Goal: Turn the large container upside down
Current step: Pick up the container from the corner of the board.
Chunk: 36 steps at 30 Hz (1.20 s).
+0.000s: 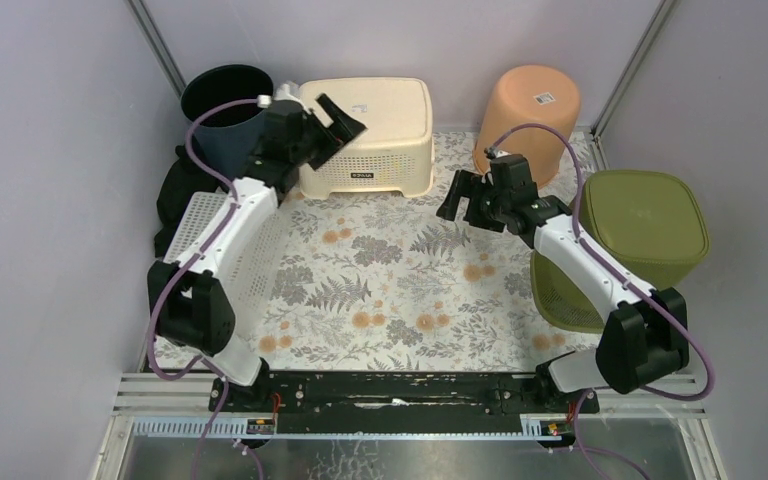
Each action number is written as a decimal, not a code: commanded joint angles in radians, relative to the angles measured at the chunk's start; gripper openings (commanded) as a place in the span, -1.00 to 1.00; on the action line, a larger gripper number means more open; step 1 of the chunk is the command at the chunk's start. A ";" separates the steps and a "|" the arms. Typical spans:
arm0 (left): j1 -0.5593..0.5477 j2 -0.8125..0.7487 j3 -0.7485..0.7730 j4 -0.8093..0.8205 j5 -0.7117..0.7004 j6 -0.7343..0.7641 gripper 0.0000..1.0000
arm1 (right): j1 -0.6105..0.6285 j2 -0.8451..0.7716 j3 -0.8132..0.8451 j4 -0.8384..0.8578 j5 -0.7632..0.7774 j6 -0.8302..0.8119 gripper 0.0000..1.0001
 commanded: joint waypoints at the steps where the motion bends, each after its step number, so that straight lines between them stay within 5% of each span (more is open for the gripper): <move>1: 0.115 -0.006 0.093 -0.201 -0.202 -0.040 1.00 | 0.018 -0.080 -0.025 0.024 -0.020 0.009 0.99; 9: 0.233 -0.021 0.116 -0.246 -0.383 -0.181 1.00 | 0.022 -0.119 -0.087 0.056 -0.050 0.024 0.99; 25: 0.339 -0.188 -0.178 -0.028 -0.558 -0.475 1.00 | 0.037 -0.088 -0.139 0.131 -0.122 0.034 0.99; 36: 0.375 -0.105 -0.120 -0.091 -0.607 -0.633 1.00 | 0.062 -0.056 -0.137 0.143 -0.130 0.031 0.99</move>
